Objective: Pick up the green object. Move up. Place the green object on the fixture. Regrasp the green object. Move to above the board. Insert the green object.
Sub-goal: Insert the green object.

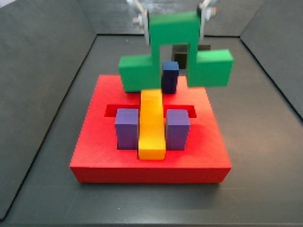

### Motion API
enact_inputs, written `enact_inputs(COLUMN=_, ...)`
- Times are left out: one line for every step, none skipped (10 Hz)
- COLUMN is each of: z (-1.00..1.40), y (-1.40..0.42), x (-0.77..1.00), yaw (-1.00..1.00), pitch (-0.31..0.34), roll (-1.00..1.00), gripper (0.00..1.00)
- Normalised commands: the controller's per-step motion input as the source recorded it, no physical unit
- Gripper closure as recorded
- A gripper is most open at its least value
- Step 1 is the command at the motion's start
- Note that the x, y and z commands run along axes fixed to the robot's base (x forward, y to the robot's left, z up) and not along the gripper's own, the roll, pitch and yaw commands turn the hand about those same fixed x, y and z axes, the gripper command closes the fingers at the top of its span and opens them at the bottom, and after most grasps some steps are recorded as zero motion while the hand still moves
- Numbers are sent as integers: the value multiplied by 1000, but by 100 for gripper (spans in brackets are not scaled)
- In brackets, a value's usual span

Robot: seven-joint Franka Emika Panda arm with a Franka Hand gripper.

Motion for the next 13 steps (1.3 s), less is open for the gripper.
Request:
enact_inputs(z=-420, y=0, x=0, yaw=131, pitch=-97, roll=-44, gripper=100)
enact_inputs(z=-271, y=0, x=-37, yaw=54, pitch=-74, roll=0, gripper=100)
enact_inputs(z=209, y=6, x=-169, yaw=166, pitch=-86, roll=-66, gripper=100)
enact_inputs(z=443, y=-9, x=-60, yaw=463, pitch=-39, roll=9, gripper=100)
enact_inputs(z=-46, y=-106, x=-123, yaw=514, pitch=-117, roll=163, gripper=100)
enact_inputs(z=-223, y=-69, x=-120, yaw=386, pitch=-146, roll=114, gripper=100)
enact_inputs(z=-254, y=0, x=-83, yaw=186, pitch=-113, roll=184, gripper=100)
enact_inputs(z=-186, y=0, x=0, yaw=0, pitch=-7, roll=267, gripper=100)
enact_inputs(z=-114, y=0, x=-146, yaw=-140, pitch=0, roll=304, gripper=100)
enact_inputs(z=-106, y=0, x=-160, yaw=-137, pitch=0, roll=274, gripper=100)
enact_inputs(z=-60, y=0, x=-189, yaw=-120, pitch=0, roll=270, gripper=100)
enact_inputs(z=-51, y=-34, x=-220, yaw=-94, pitch=0, roll=270, gripper=100)
enact_inputs(z=-60, y=-43, x=-211, yaw=-77, pitch=0, roll=259, gripper=100)
